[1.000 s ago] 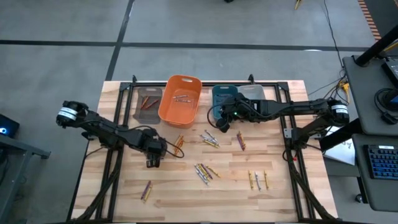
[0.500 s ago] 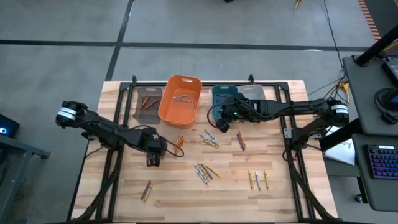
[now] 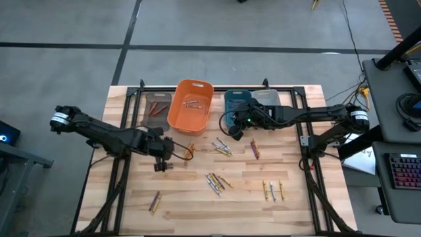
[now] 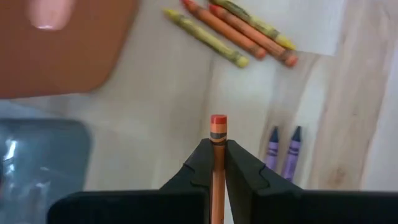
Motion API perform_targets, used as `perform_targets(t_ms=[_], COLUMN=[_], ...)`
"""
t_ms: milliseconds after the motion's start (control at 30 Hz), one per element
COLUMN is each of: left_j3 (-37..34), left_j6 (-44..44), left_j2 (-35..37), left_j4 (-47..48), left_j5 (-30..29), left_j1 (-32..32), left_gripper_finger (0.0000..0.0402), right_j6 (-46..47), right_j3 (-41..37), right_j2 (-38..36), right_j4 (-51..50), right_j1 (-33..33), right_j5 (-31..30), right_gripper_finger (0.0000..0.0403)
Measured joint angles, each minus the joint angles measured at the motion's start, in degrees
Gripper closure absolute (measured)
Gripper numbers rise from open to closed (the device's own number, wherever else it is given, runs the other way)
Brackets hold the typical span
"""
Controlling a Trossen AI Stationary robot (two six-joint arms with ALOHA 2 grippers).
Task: Sort crayons
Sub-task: Put the orange crayon into the black bin
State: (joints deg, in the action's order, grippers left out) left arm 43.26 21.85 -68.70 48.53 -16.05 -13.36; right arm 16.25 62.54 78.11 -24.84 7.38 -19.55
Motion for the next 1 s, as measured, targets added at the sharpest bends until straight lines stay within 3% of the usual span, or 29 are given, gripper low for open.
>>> perform_targets(t_ms=[333, 633, 833, 1000], left_j3=[2.7, 2.9, 2.7, 2.0], left_j6=[6.5, 4.7, -0.9, -5.1], left_j2=[8.9, 15.0, 13.6, 8.5], left_j4=[3.6, 4.2, 2.2, -0.7], left_j5=[-7.4, -16.4, -15.0, -8.0], left_j1=[8.2, 23.9, 39.0, 49.5], left_gripper_finger=[0.0401, 0.0401, 0.0401, 0.0401], right_j6=[-0.5, -0.4, -0.4, -0.3], right_j3=[-0.1, -0.1, -0.1, -0.1], right_j2=[0.0, 0.0, 0.0, 0.0], right_j4=[0.1, 0.1, 0.2, 0.2], right_j1=[0.0, 0.0, 0.0, 0.0], right_j5=[0.0, 0.0, 0.0, 0.0], right_gripper_finger=[0.0330, 0.0330, 0.0330, 0.0330])
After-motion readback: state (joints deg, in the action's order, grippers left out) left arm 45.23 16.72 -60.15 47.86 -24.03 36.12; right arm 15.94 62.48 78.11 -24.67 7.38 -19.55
